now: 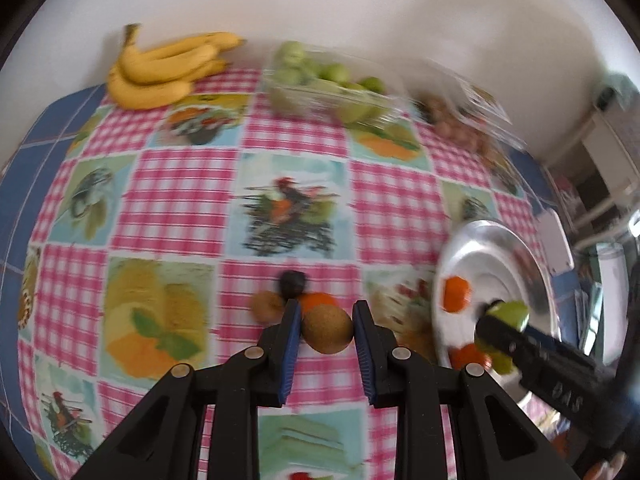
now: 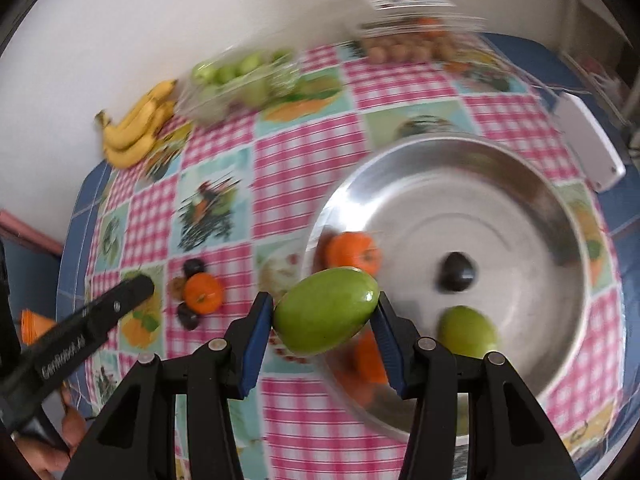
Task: Organize fruits
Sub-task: 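Carry the mango into the bowl with the right gripper while the left gripper carries the kiwi there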
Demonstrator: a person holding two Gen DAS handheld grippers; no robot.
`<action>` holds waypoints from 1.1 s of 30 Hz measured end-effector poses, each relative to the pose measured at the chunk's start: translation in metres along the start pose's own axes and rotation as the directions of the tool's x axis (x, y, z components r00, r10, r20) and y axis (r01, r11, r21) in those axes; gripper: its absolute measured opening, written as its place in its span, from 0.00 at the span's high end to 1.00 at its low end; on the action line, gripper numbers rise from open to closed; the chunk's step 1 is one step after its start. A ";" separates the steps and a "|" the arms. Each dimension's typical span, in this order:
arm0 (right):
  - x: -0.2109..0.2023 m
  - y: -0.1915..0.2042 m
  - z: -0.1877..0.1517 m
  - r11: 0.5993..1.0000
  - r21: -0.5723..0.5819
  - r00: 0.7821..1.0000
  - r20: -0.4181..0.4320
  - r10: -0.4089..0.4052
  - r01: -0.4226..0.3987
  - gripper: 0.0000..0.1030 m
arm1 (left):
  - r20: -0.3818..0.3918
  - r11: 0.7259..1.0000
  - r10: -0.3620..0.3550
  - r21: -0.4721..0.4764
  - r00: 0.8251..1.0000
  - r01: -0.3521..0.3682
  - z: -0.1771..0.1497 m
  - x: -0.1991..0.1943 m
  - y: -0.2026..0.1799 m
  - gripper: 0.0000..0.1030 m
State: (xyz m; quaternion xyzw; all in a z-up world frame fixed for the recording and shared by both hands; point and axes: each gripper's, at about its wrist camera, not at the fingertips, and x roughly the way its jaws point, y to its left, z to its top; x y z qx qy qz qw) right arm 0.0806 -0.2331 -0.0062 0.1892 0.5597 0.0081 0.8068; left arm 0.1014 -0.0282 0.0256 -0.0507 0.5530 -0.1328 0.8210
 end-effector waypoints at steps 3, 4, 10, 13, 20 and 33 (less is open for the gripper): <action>-0.006 -0.023 0.001 0.998 0.046 0.999 0.010 -0.034 0.034 0.50 | -0.015 0.997 -0.006 0.070 1.000 0.007 -0.007 0.005 -0.029 0.73; -0.008 -0.032 0.001 0.997 0.066 0.999 0.011 -0.043 0.042 0.50 | -0.019 0.996 -0.007 0.088 1.000 0.008 -0.009 0.006 -0.035 0.73; -0.015 -0.082 0.003 0.982 0.174 0.997 0.013 -0.073 0.070 0.50 | -0.026 0.985 -0.042 0.166 0.999 0.046 -0.017 0.011 -0.075 0.73; -0.016 -0.099 0.004 0.974 0.212 0.996 0.009 -0.085 0.081 0.50 | -0.030 0.980 -0.050 0.193 0.998 0.055 -0.017 0.015 -0.090 0.73; -0.009 -0.117 0.003 0.964 0.255 0.997 -0.025 -0.074 0.078 0.50 | -0.070 0.966 -0.044 0.253 0.997 0.061 -0.017 0.040 -0.129 0.73; 0.001 -0.122 -0.001 0.959 0.272 0.996 -0.071 -0.061 0.078 0.50 | -0.122 0.960 0.009 0.277 0.992 0.025 -0.018 0.075 -0.159 0.73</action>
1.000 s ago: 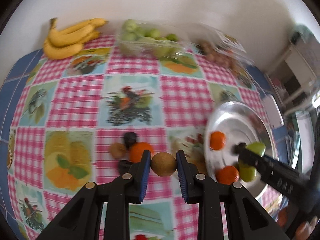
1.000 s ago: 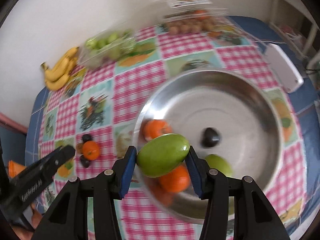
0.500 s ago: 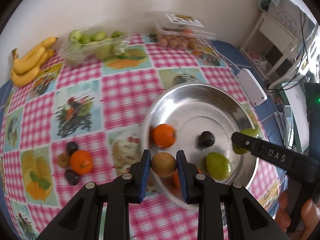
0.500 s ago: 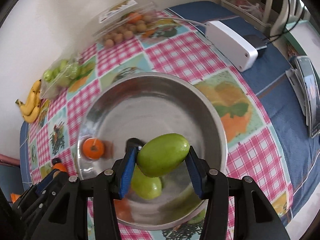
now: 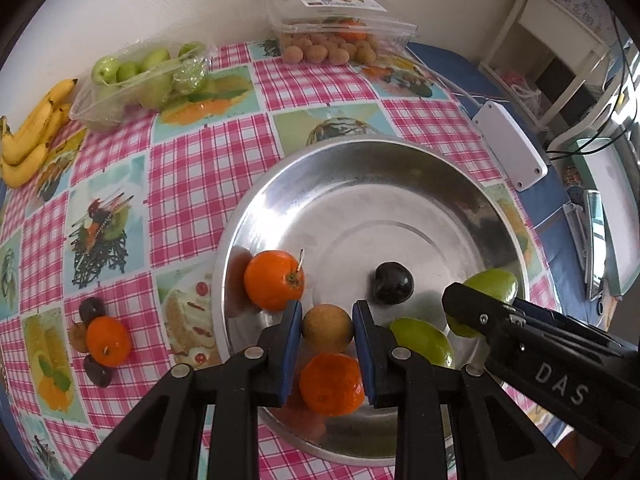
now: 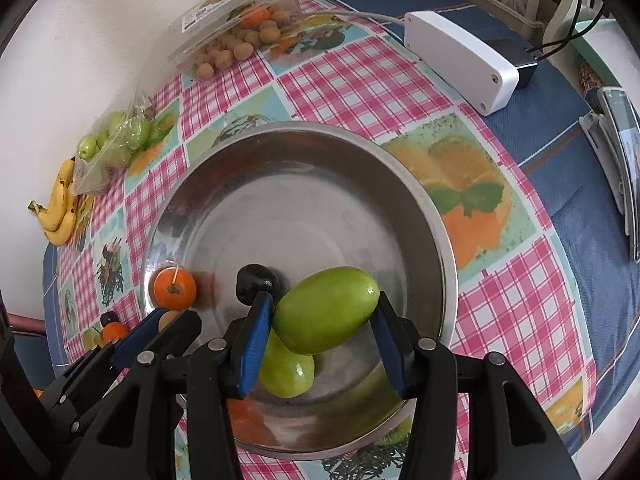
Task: Organize fruits
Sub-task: 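Carry the mango into the bowl with the right gripper while the left gripper carries the kiwi there, then open the left gripper to drop the kiwi while the right gripper releases the mango in the bowl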
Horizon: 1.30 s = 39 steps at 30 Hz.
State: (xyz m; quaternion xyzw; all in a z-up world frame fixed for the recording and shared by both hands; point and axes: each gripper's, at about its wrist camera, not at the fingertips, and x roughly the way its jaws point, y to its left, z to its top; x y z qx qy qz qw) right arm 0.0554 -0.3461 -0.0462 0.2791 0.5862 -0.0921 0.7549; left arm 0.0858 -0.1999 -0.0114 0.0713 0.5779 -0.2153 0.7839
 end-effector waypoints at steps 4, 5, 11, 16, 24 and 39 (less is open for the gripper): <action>0.001 0.000 -0.001 1.000 0.001 1.000 0.010 -0.029 0.029 0.49 | -0.011 1.000 0.002 0.005 1.000 -0.002 -0.001 0.003 -0.003 0.72; 0.001 0.000 -0.001 1.000 0.000 0.999 0.009 -0.031 0.031 0.49 | -0.015 1.000 0.000 0.006 1.000 0.001 -0.001 0.003 -0.003 0.72; 0.003 0.000 -0.002 0.999 0.010 0.999 -0.015 -0.038 0.038 0.49 | -0.023 1.000 0.007 0.006 1.000 -0.006 0.000 0.003 -0.002 0.67; -0.004 0.001 -0.001 0.999 0.009 0.999 -0.002 -0.040 0.040 0.45 | -0.018 1.000 -0.012 -0.016 1.000 0.012 -0.002 -0.005 0.002 0.49; -0.019 0.002 0.000 1.000 0.012 0.999 0.033 -0.021 0.021 0.30 | 0.005 0.998 0.017 -0.056 1.000 -0.017 -0.002 -0.031 0.021 0.27; -0.004 0.009 -0.002 1.000 -0.009 0.999 -0.038 0.002 -0.002 0.18 | 0.013 0.959 0.168 -0.232 0.986 -0.160 -0.022 -0.038 0.097 0.00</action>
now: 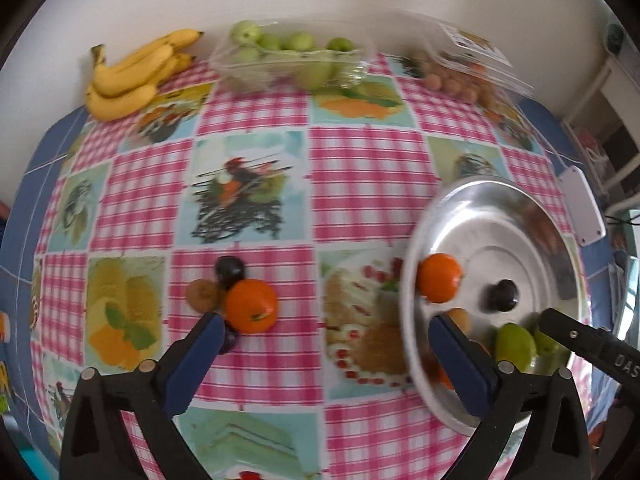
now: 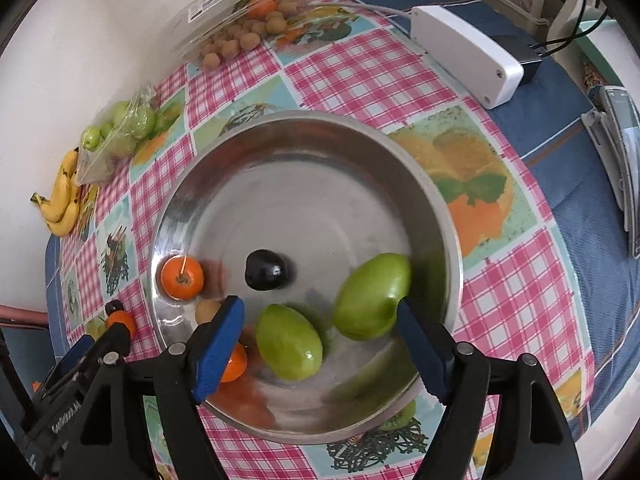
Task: Organize fruits
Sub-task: 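Open the left gripper to drop the kiwi while the right gripper releases the mango in the bowl, then withdraw both open grippers from the steel bowl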
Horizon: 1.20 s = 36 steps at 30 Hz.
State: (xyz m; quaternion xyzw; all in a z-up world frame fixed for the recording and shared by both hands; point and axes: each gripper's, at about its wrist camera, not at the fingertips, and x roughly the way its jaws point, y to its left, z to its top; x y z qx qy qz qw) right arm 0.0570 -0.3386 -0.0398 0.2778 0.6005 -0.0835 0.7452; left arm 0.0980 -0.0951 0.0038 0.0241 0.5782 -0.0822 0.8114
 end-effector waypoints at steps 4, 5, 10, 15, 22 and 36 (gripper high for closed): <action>0.002 0.002 0.000 1.000 -0.014 1.000 -0.006 0.004 -0.004 0.16 | -0.006 1.000 0.015 -0.022 1.000 -0.015 -0.005 0.003 0.017 0.00; 0.002 0.004 0.000 1.000 -0.018 1.000 -0.003 0.003 -0.003 0.16 | -0.008 1.000 0.017 -0.025 1.000 -0.017 -0.006 0.004 0.019 0.00; -0.003 0.010 0.000 0.999 -0.038 1.000 0.013 0.008 -0.008 0.16 | -0.007 0.997 0.010 -0.071 1.000 -0.010 -0.014 0.002 0.041 0.00; -0.006 0.025 -0.001 0.997 -0.074 1.000 0.031 -0.002 0.005 0.16 | 0.012 0.990 0.011 -0.139 1.000 -0.009 -0.016 -0.002 0.068 0.00; 0.001 0.052 -0.011 0.989 -0.150 1.000 0.015 0.003 -0.001 0.16 | 0.020 0.973 0.030 -0.230 0.999 -0.025 -0.021 -0.006 0.110 0.00; 0.000 0.125 -0.041 0.951 -0.301 0.997 0.020 0.074 -0.065 0.16 | 0.046 0.921 0.108 -0.382 0.993 -0.083 -0.028 -0.024 0.183 0.00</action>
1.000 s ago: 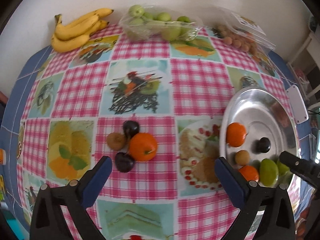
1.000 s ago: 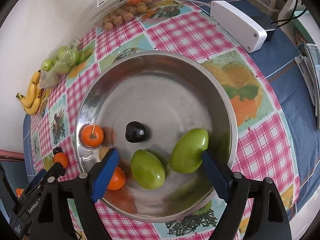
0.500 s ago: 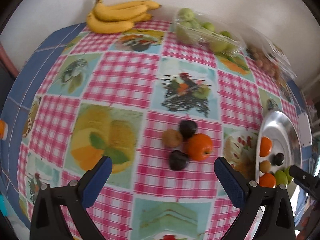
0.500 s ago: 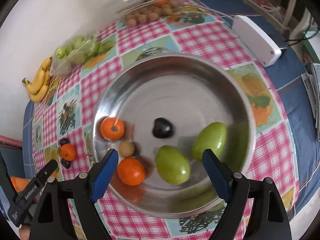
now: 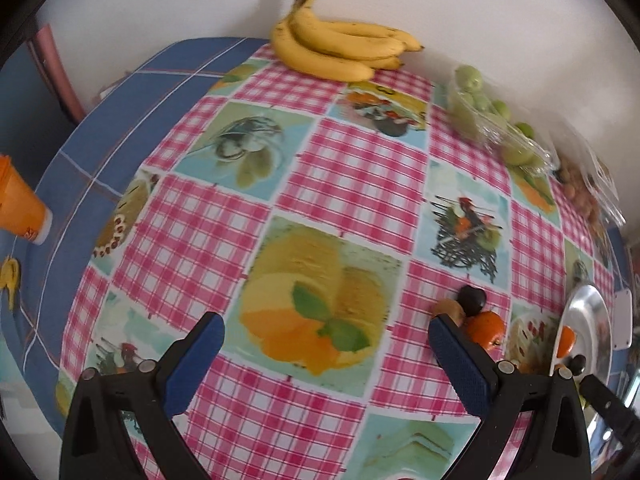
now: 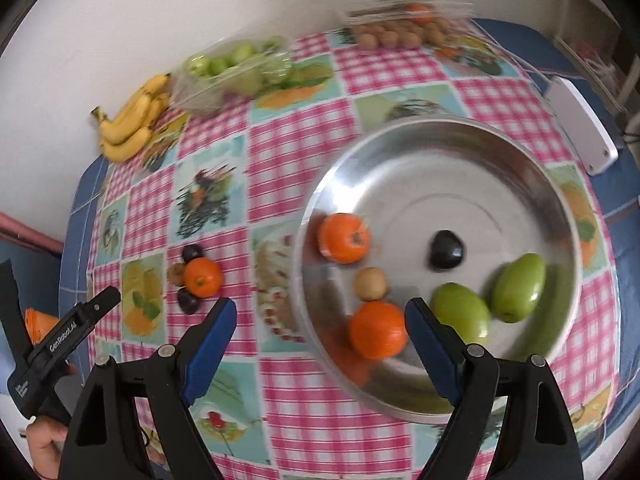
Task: Organize fruits
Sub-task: 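Withdraw both open grippers from the steel bowl, then move the right gripper to the loose tangerine while the left gripper moves toward the dark plums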
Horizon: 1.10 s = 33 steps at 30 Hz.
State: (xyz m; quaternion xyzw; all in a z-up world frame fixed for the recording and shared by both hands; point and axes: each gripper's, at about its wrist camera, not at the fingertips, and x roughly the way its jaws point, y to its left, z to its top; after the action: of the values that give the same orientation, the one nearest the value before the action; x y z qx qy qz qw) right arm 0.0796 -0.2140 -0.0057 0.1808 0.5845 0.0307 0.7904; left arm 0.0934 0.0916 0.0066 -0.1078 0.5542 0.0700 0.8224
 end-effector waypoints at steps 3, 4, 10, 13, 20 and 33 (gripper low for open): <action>0.005 0.019 -0.002 0.999 -0.036 1.000 -0.008 0.009 -0.009 0.16 | -0.003 1.000 -0.001 -0.021 1.000 0.001 0.002 0.001 0.008 0.00; 0.007 0.024 -0.003 0.999 -0.043 1.000 -0.014 0.016 -0.016 0.16 | -0.002 1.000 0.005 -0.023 1.000 -0.005 0.003 0.001 0.010 0.00; 0.019 0.053 -0.007 0.995 -0.097 0.999 -0.036 0.027 -0.031 0.16 | -0.010 0.999 0.029 -0.026 1.000 -0.029 0.003 0.005 0.017 0.00; 0.024 0.062 -0.008 0.993 -0.114 0.999 -0.044 0.029 -0.034 0.16 | -0.010 0.999 0.025 -0.031 1.000 -0.025 0.003 0.005 0.019 0.00; 0.030 0.068 -0.009 0.991 -0.124 0.998 -0.051 0.041 -0.047 0.16 | -0.013 1.000 0.018 -0.023 1.000 -0.018 0.005 0.005 0.016 0.00; 0.060 0.068 -0.008 0.992 -0.120 0.995 -0.100 0.030 -0.042 0.16 | -0.084 0.996 0.056 0.071 0.995 -0.050 -0.003 0.029 -0.006 0.00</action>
State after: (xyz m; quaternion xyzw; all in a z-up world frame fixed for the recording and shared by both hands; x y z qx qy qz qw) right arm 0.1019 -0.1329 -0.0402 0.1411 0.6161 0.0897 0.7697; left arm 0.1036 0.0851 -0.0210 -0.0678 0.5939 0.0678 0.7988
